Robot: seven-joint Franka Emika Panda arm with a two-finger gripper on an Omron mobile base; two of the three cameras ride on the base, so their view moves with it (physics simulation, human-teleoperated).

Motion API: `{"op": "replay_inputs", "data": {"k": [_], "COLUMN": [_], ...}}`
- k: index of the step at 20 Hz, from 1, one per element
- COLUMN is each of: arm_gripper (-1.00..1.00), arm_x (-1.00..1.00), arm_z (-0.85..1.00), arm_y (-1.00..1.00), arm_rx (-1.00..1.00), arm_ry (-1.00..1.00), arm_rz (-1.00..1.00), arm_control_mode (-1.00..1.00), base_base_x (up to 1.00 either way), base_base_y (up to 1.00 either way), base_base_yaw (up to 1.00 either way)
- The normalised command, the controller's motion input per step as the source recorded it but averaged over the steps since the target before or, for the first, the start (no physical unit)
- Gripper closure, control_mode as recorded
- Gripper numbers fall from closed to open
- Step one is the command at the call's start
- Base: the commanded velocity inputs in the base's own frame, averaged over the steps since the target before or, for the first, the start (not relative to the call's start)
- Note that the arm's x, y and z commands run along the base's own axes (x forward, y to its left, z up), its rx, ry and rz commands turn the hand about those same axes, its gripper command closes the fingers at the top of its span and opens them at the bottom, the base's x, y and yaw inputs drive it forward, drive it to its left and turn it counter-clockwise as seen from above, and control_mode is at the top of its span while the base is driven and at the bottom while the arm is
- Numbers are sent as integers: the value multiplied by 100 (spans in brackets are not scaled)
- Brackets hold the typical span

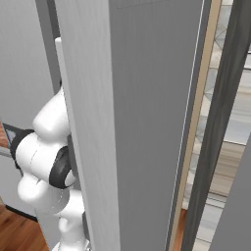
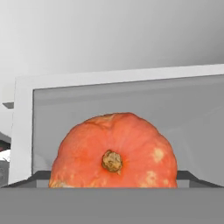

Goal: Take the cheese, fish, and squash from the fridge and place them on the plate on the dining counter to create an appetizer plate.

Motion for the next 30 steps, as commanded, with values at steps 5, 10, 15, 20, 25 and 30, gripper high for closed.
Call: {"op": "replay_inputs", "data": {"k": [5, 10, 15, 20, 25, 30], "arm_gripper": [100, 100, 100, 100, 100, 100], "arm_x": [-57, -64, -52, -58, -75, -80], "arm_z": [0, 0, 0, 0, 0, 0], "arm_y": [0, 0, 2, 0, 0, 15], "arm_rx": [-4, -3, -5, -4, -2, -2], "arm_ry": [0, 0, 0, 0, 0, 0], "arm_rz": [-4, -9, -17, -20, -21, -21], "arm_control_mode": [-100, -100, -100, -100, -100, -100], "base_base_x": [0, 0, 0, 0, 0, 0], "base_base_y": [0, 0, 0, 0, 0, 0], "base_base_yaw": [0, 0, 0, 0, 0, 0]}}
